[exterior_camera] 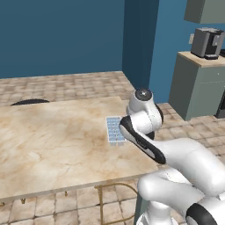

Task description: Open the freezer door, pick up the ice cube tray from the freezer, and place it on the dining counter.

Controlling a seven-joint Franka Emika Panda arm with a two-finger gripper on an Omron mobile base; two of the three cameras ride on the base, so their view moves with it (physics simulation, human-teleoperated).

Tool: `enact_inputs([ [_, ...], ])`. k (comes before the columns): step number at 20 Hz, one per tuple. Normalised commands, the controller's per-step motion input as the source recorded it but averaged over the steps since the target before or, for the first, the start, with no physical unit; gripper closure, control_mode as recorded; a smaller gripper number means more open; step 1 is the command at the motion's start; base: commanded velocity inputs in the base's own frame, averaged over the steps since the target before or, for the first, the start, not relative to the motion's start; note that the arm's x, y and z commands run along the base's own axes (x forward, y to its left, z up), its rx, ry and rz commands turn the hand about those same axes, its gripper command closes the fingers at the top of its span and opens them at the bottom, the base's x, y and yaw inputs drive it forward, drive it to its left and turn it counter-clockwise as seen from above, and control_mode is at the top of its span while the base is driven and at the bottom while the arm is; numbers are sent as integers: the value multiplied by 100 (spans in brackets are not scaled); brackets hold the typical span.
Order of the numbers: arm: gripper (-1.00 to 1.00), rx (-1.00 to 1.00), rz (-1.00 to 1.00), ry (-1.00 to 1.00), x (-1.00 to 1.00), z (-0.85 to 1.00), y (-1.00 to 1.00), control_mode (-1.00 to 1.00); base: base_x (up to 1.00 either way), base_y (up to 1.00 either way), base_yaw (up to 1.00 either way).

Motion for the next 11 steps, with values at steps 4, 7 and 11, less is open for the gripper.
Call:
enact_inputs([
  [4, -100, 0, -21, 0, -100, 47, -44, -100, 0, 0, 0],
  [7, -100, 0, -25, 0, -99, 53, -50, -100, 0, 0, 0],
  [11, -100, 2, -23, 1, -77, 70, -43, -100, 0, 0, 0],
])
